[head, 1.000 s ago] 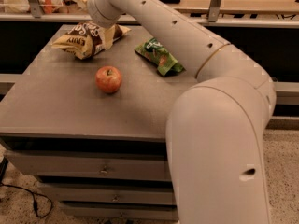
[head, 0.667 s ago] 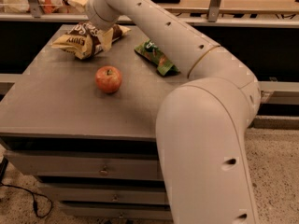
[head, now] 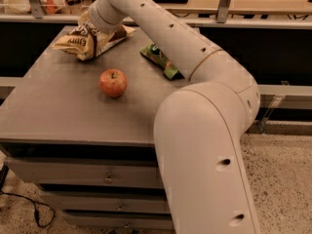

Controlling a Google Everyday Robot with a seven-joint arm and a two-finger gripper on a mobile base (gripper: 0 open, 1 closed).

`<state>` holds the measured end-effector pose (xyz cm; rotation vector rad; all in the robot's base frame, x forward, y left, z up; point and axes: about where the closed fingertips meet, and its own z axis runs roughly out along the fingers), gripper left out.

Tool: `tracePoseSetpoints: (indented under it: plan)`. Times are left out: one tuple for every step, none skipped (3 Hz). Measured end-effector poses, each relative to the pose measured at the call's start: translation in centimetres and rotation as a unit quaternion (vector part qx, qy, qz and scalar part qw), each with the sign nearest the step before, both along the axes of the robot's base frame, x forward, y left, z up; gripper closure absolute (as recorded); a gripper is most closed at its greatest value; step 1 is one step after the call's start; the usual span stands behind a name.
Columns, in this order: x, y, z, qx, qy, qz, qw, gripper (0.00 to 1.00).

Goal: Move brown chip bag near apple

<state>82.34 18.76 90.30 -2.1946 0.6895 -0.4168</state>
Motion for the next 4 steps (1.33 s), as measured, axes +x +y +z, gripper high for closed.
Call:
tracePoseSetpoints:
  plan:
    - [0.1,-0.5,-0.4,-0.016,0.004,0.003,0.9999,0.64]
    - [0.4,-1.5,-0.3,-0.029,0.005,-0.006,0.9996,0.88]
    - [0.2,-3.4,1.1,-0.035,0.008,-0.032,0.9988,1.0]
    - [-1.8,-4.7,3.1,-0.036,0.023,-0.056,0.9975,1.0]
